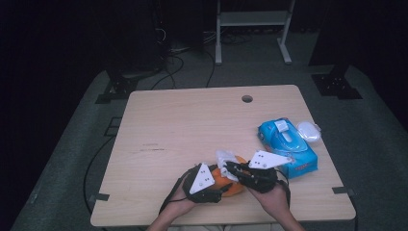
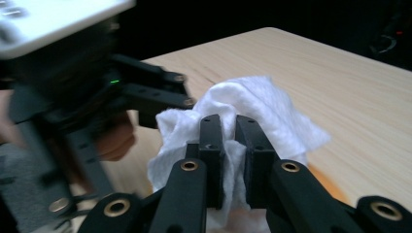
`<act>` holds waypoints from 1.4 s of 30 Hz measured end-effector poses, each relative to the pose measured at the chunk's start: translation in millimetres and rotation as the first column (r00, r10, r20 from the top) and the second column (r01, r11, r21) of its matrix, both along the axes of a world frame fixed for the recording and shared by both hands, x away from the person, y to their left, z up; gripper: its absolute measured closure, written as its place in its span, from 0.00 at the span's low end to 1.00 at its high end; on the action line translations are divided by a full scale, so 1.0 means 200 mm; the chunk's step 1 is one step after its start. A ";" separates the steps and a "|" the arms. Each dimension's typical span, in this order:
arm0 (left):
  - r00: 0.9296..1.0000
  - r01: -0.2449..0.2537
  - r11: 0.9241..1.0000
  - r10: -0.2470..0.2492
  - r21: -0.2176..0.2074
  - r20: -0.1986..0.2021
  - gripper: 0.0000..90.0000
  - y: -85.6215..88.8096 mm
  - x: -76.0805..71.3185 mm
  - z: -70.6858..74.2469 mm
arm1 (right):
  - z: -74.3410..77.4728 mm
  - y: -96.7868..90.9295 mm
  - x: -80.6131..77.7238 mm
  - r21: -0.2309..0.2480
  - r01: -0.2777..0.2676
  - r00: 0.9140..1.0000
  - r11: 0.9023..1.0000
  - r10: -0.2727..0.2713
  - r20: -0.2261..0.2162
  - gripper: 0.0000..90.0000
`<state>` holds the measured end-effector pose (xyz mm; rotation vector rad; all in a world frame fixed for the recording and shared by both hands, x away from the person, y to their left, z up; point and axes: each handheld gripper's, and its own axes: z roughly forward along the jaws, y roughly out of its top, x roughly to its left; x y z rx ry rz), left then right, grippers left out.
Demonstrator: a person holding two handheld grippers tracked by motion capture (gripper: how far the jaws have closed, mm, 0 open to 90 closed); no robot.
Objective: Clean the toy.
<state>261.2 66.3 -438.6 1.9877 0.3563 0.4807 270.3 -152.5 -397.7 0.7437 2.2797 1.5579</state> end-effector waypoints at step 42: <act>0.991 0.022 0.998 -0.029 -0.051 -0.133 0.41 0.15 0.09 -0.01 | -0.23 -0.25 0.20 0.086 0.183 0.958 0.979 -0.158 -0.241 0.90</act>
